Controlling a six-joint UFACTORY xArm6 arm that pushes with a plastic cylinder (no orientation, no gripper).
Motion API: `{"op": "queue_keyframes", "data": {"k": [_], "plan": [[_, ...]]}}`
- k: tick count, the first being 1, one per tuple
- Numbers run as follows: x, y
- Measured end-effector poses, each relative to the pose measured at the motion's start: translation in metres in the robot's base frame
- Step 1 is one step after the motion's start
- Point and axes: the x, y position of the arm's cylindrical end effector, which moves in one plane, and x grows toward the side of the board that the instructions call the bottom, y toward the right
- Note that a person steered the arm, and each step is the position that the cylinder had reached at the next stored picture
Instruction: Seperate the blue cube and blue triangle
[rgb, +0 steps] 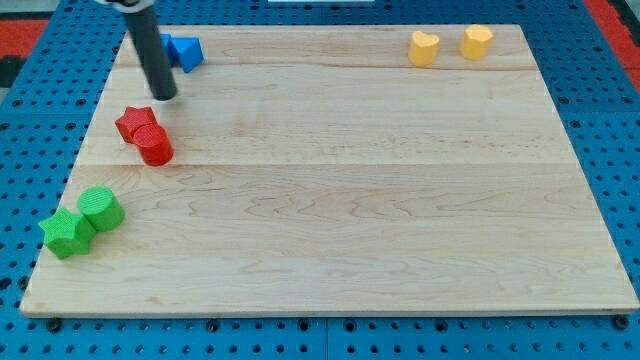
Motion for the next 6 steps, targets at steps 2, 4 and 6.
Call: {"op": "queue_keyframes", "data": {"k": [2, 4, 6], "plan": [[-0.055, -0.075], [-0.085, 0.044], [-0.071, 0.184]]}}
